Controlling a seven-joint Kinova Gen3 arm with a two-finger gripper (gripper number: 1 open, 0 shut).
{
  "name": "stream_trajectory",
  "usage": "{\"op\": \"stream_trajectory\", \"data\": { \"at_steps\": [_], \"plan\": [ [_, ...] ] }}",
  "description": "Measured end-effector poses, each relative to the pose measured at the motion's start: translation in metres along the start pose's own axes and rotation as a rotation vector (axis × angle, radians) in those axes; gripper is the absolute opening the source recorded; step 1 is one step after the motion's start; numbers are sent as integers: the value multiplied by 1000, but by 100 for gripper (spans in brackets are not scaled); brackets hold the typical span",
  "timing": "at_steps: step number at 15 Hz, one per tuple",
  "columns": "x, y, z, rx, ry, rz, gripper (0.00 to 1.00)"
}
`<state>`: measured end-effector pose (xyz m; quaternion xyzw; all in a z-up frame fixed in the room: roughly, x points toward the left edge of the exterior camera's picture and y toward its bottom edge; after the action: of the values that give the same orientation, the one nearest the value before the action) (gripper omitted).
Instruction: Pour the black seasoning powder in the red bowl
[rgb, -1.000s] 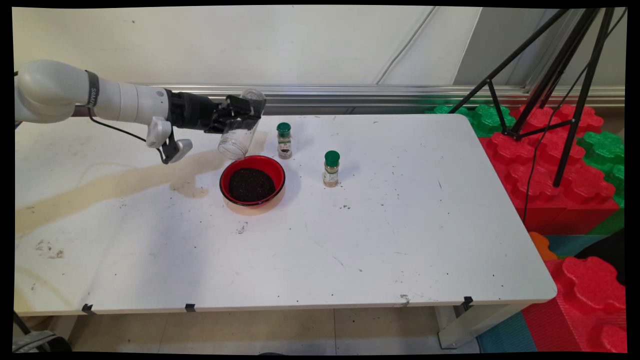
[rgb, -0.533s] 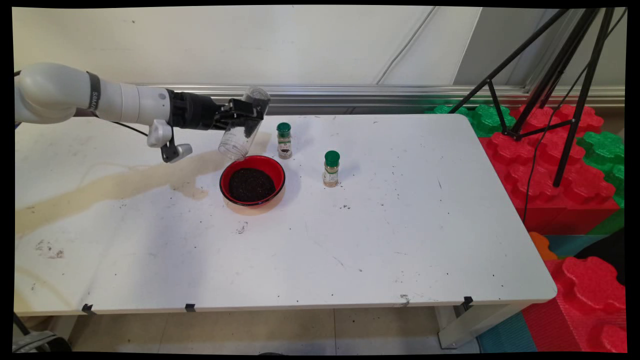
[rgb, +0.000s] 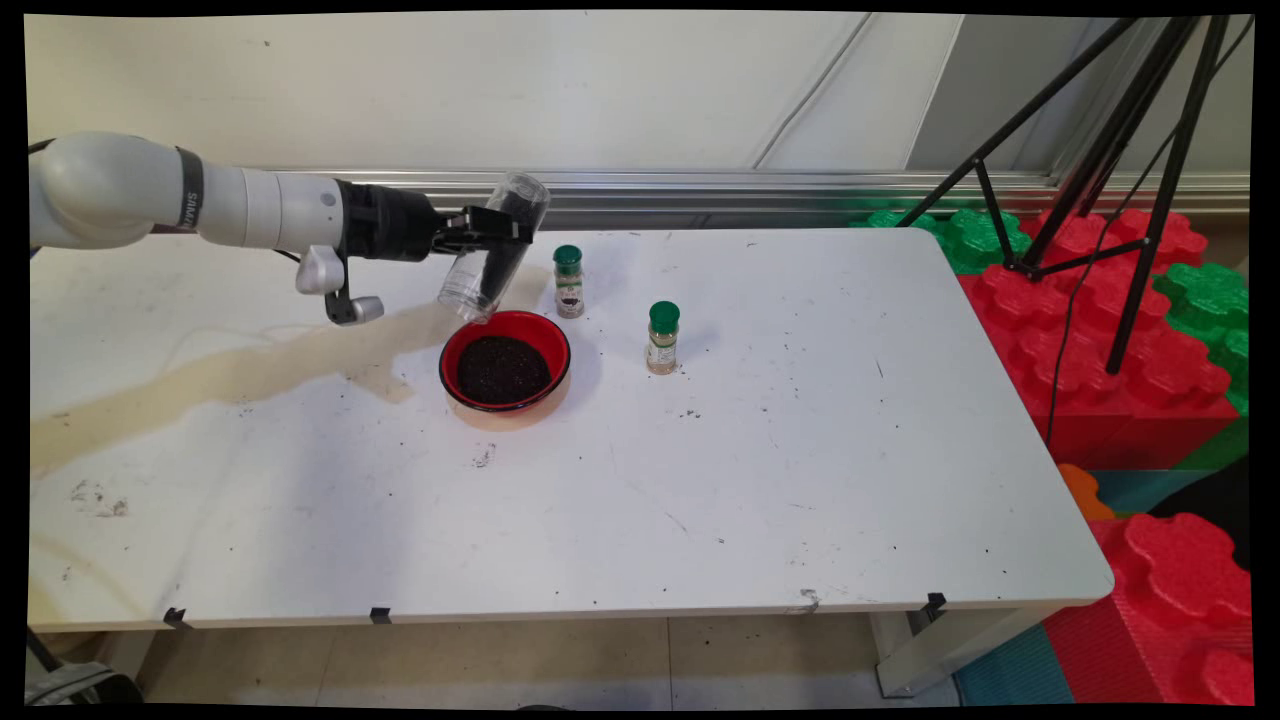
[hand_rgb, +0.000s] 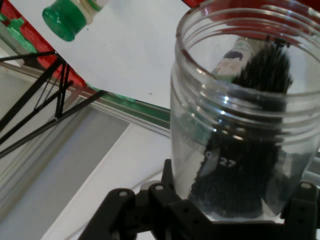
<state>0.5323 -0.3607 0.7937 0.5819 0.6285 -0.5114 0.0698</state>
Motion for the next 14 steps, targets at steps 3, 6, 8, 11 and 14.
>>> {"op": "stream_trajectory", "data": {
  "at_steps": [3, 6, 8, 11, 14],
  "plan": [
    [2, -1, 0, 4, 0, 39, 0],
    [4, -2, -1, 8, 0, 80, 0],
    [5, -2, -2, 10, -1, 103, 0],
    [6, -3, -3, 12, -4, 132, 0],
    [8, -3, -4, 17, -7, 170, 0]
  ]
}}
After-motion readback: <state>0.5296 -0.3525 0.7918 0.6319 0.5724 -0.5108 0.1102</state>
